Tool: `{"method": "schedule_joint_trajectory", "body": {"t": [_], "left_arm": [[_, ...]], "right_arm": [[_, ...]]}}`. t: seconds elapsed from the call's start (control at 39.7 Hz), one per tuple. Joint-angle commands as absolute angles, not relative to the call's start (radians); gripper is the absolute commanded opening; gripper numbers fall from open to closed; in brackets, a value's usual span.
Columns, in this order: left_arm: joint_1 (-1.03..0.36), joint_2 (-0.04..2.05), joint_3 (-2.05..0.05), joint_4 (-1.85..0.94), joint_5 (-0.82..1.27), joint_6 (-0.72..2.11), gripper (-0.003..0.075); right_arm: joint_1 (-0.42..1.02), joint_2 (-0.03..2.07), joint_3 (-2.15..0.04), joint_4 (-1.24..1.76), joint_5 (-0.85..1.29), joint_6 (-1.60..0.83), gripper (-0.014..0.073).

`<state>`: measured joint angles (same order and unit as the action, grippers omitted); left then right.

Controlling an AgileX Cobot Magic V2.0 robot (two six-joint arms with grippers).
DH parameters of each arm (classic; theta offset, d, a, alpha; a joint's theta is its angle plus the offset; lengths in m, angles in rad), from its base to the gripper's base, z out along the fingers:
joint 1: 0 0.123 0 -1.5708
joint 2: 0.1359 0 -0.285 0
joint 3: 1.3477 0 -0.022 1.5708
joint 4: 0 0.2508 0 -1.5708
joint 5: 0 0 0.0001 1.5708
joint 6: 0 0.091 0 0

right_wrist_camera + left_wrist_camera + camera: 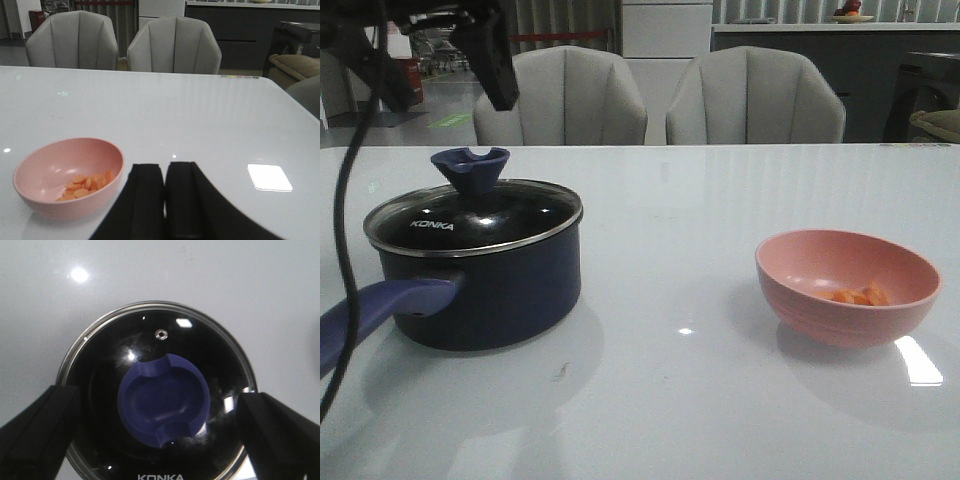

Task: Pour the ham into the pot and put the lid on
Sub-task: 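Lower the left gripper onto the purple knob of the glass lid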

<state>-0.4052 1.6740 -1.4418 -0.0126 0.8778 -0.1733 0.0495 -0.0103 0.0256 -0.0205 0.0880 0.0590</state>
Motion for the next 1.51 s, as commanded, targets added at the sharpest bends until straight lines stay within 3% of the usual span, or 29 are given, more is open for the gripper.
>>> {"method": "schedule_joint_trajectory", "body": {"t": [0.0, 0.4, 1.16, 1.49], "left_arm": [[-0.428, 1.690, -1.536, 0.064, 0.928, -0.250, 0.0658], [-0.452, 1.809, -1.694, 0.075, 1.112, -0.339, 0.0658], [-0.450, 1.891, -1.748, 0.034, 1.169, -0.389, 0.0653], [-0.450, 1.911, -1.748, 0.027, 1.169, -0.389, 0.0449]], "right_arm": [[0.045, -0.029, 0.022, -0.033, 0.011, 0.056, 0.0168], [0.045, -0.029, 0.022, -0.033, 0.011, 0.056, 0.0168], [0.045, -0.030, 0.022, -0.033, 0.011, 0.056, 0.0168], [0.045, -0.030, 0.022, -0.033, 0.011, 0.056, 0.0168]]}}
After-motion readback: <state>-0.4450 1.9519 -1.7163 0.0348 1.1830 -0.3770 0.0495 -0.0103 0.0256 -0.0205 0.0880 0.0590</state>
